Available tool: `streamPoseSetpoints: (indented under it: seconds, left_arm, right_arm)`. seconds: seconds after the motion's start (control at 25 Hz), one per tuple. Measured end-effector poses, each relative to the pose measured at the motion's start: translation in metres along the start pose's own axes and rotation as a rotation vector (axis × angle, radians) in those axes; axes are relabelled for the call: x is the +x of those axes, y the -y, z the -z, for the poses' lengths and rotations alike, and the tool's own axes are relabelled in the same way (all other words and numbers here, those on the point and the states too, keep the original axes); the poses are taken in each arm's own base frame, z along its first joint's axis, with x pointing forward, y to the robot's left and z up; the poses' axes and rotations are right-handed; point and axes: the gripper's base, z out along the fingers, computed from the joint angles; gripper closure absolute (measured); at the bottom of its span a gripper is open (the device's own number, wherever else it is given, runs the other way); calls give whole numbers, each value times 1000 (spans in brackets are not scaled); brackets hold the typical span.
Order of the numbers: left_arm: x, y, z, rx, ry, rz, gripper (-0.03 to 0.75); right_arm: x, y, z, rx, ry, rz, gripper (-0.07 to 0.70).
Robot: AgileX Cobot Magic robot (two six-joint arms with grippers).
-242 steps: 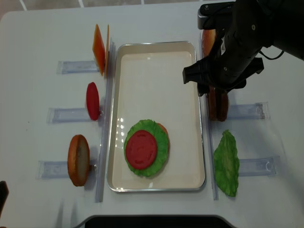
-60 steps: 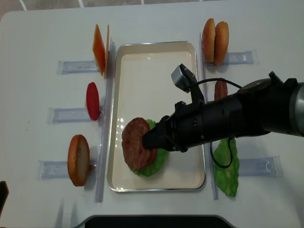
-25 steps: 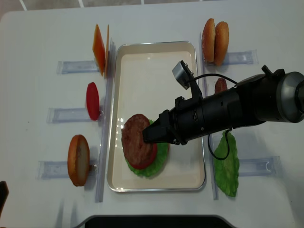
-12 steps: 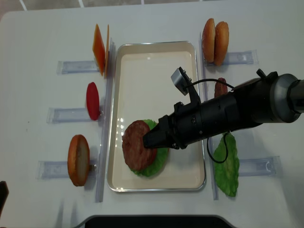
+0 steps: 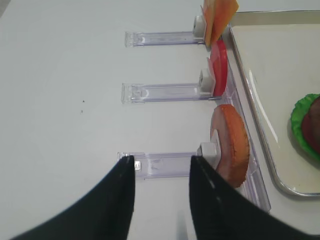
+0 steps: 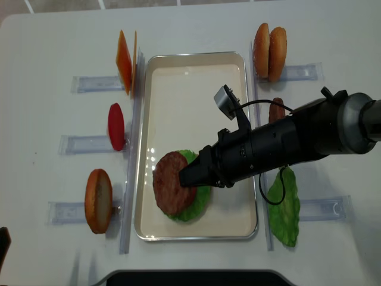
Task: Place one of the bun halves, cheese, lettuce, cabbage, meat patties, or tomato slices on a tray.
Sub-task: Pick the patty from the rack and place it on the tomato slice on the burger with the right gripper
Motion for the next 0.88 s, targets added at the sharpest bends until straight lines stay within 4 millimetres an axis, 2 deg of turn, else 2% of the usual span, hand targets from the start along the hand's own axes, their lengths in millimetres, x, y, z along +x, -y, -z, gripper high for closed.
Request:
streamPoseSetpoints:
  seconds: [0.88]
  left_arm:
    - [0, 0, 0, 0, 0, -15, 433]
  right_arm:
    - [-6, 10, 3, 2, 15, 0, 520]
